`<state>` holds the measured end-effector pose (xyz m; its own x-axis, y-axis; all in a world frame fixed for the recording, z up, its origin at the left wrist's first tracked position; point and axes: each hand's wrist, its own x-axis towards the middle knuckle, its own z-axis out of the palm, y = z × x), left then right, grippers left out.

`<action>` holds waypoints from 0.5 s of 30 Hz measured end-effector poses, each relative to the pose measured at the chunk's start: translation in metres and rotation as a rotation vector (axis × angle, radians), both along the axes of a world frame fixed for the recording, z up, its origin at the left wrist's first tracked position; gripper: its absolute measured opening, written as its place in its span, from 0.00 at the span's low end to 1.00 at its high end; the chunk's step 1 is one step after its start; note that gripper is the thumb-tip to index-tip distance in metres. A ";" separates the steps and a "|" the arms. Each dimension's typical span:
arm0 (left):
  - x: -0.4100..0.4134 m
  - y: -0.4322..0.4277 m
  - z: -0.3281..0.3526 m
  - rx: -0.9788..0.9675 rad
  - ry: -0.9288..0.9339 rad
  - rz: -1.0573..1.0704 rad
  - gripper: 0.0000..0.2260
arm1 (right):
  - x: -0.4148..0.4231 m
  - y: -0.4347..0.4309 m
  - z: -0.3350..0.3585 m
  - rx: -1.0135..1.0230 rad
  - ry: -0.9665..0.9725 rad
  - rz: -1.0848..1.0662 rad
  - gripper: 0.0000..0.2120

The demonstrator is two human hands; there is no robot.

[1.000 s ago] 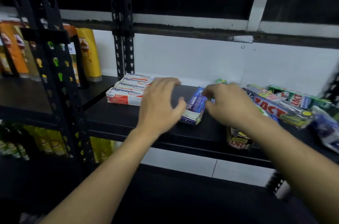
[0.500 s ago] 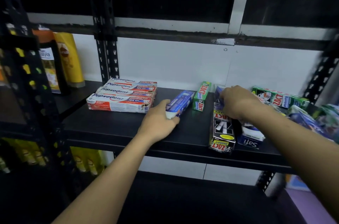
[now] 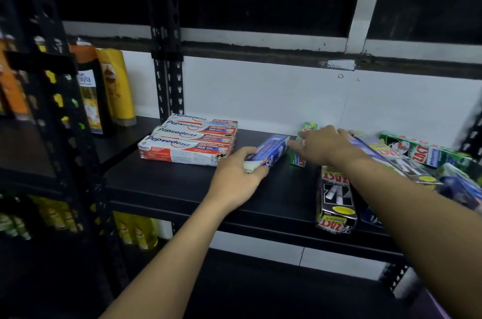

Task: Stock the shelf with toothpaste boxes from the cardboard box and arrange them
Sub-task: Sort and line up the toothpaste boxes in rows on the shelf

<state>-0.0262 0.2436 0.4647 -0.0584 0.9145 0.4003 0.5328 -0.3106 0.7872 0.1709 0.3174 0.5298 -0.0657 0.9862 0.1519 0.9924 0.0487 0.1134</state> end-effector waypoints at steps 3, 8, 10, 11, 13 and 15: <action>-0.001 0.000 -0.001 0.000 0.008 -0.006 0.19 | -0.003 0.003 -0.012 -0.009 -0.027 -0.012 0.29; -0.002 0.002 -0.004 0.003 0.034 -0.017 0.20 | -0.006 0.008 -0.021 0.133 0.074 -0.050 0.21; -0.002 0.005 -0.006 0.004 0.044 -0.022 0.21 | -0.006 0.006 -0.014 0.213 0.182 -0.046 0.20; -0.002 0.005 -0.006 0.006 0.050 -0.023 0.21 | -0.004 0.002 -0.007 0.236 0.269 -0.037 0.19; -0.002 0.008 -0.008 0.011 0.070 -0.019 0.21 | 0.001 -0.007 0.007 0.253 0.457 0.003 0.20; -0.003 0.011 -0.010 0.017 0.100 -0.012 0.21 | 0.011 -0.019 0.019 0.283 0.557 0.080 0.18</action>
<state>-0.0290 0.2544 0.4544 -0.0067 0.9077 0.4195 0.6051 -0.3303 0.7244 0.1820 0.2986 0.5483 0.0269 0.8983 0.4387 0.9008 0.1685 -0.4003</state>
